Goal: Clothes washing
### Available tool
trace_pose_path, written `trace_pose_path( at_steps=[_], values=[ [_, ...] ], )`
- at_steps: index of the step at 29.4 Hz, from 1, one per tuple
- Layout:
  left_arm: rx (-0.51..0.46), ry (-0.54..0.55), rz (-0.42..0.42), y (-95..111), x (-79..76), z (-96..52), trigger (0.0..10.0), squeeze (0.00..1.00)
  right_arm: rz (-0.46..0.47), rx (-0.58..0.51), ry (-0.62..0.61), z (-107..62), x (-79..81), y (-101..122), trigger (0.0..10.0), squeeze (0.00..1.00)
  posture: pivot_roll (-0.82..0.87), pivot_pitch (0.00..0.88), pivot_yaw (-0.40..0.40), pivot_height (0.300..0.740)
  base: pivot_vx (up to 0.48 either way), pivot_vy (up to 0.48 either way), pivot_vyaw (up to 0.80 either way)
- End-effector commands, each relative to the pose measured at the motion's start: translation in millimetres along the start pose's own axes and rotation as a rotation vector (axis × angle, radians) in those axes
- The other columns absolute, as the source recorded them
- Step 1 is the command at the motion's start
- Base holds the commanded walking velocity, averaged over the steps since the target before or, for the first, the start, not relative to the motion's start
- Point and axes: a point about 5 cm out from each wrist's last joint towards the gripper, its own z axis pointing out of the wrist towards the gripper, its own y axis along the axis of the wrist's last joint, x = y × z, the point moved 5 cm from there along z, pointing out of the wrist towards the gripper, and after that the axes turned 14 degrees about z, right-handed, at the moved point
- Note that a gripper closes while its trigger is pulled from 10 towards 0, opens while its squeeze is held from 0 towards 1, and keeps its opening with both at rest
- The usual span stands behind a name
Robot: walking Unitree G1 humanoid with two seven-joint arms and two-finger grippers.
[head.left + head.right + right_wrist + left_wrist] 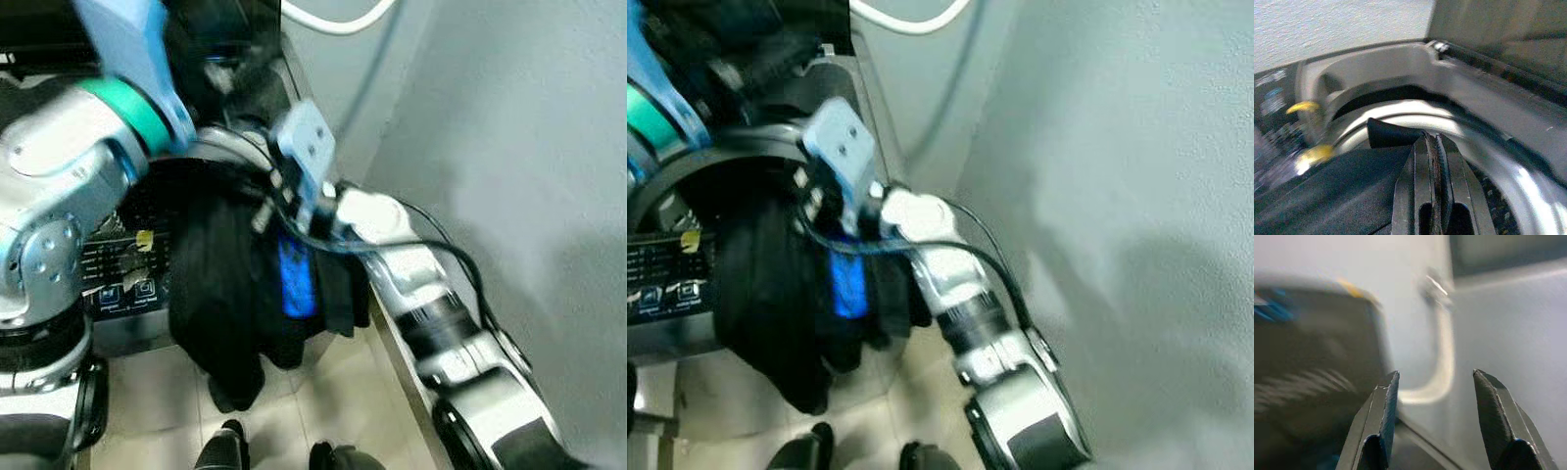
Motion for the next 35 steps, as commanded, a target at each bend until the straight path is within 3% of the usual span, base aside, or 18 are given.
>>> trace_pose_path(
  at_steps=[1,5,6,7,12,13,15,16,18,20,22,24,25,27,29,31,34,35],
  values=[
    [-0.065,0.093,0.093,12,11.0,-2.1,10.0,0.0,-0.003,-0.028,-0.021,7.7,-0.7,4,10.0,0.0,0.15,0.151,-0.043,0.74,0.0,0.0,0.0],
    [-0.087,0.171,0.181,17,18.2,-4.0,10.0,0.0,0.01,-0.054,-0.049,24.1,2.0,10,10.0,0.0,0.15,0.152,-0.045,0.74,0.0,0.0,0.0],
    [-0.092,0.238,0.241,20,23.8,-5.5,10.0,0.0,0.05,-0.122,-0.112,42.1,3.0,24,10.0,0.0,0.15,0.152,-0.045,0.74,0.0,0.0,0.0],
    [-0.094,0.256,0.256,20,24.7,-5.9,10.0,0.0,0.1,-0.183,-0.157,49.5,1.9,35,10.0,0.0,0.16,0.154,-0.048,0.74,0.0,0.0,0.0],
    [-0.097,0.262,0.26,19,23.6,-5.7,10.0,0.0,0.212,-0.304,-0.218,55.3,-2.5,56,10.0,0.0,0.16,0.156,-0.05,0.74,0.0,0.0,0.0],
    [-0.095,0.257,0.263,18,22.2,-5.6,10.0,0.0,0.28,-0.359,-0.233,55.0,-5.7,65,10.0,0.0,0.16,0.156,-0.052,0.74,0.0,0.0,0.0],
    [-0.097,0.241,0.257,14,18.0,-4.8,10.0,0.0,0.308,-0.436,-0.381,46.1,-28.3,78,10.0,0.0,0.16,0.156,-0.052,0.74,0.0,0.0,0.0],
    [-0.097,0.241,0.257,14,18.0,-4.8,10.0,0.0,0.308,-0.436,-0.381,46.1,-28.3,78,10.0,0.0,0.16,0.156,-0.052,0.74,0.0,0.0,0.0],
    [-0.105,0.233,0.252,12,15.0,-4.1,10.0,0.0,0.227,-0.431,-0.473,36.2,-43.5,76,10.0,0.0,0.15,0.157,-0.048,0.74,0.0,0.0,0.0],
    [-0.105,0.231,0.25,11,14.1,-4.1,10.0,0.0,0.194,-0.408,-0.48,33.7,-46.2,72,10.0,0.0,0.15,0.157,-0.048,0.74,0.0,0.0,0.0],
    [-0.1,0.223,0.246,8,11.8,-3.9,10.0,0.0,0.071,-0.313,-0.482,31.8,-48.6,57,10.0,0.0,0.14,0.158,-0.044,0.74,0.0,0.0,0.0],
    [-0.097,0.221,0.247,6,10.2,-3.7,10.0,0.0,-0.163,-0.094,-0.35,37.6,-33.8,23,10.0,0.0,0.14,0.159,-0.041,0.74,0.0,0.0,0.0],
    [-0.097,0.221,0.247,6,10.2,-3.7,10.0,0.0,-0.163,-0.094,-0.35,37.6,-33.8,23,10.0,0.0,0.14,0.159,-0.041,0.74,0.0,0.0,0.0],
    [-0.093,0.216,0.246,4,9.3,-3.6,10.0,0.0,-0.269,0.053,-0.166,34.8,-15.7,-8,10.0,0.0,0.13,0.161,-0.038,0.74,0.0,0.0,0.0],
    [-0.093,0.216,0.246,4,9.3,-3.6,10.0,0.0,-0.269,0.053,-0.166,34.8,-15.7,-8,10.0,0.0,0.13,0.161,-0.038,0.74,0.0,0.0,0.0],
    [-0.086,0.212,0.241,1,8.5,-3.5,10.0,0.0,-0.289,0.091,-0.031,28.1,-3.0,-19,10.0,0.0,0.13,0.161,-0.036,0.74,0.0,0.0,0.0],
    [-0.084,0.21,0.241,0,8.0,-3.4,10.0,0.0,-0.267,0.07,-0.005,26.5,-1.7,-15,10.0,0.0,0.13,0.16,-0.036,0.74,0.0,0.0,0.0],
    [-0.082,0.208,0.242,-2,7.7,-3.2,10.0,0.0,-0.22,0.02,0.003,25.5,-2.7,-6,10.0,0.68,0.13,0.16,-0.036,0.74,0.0,0.0,0.0]
  ],
)
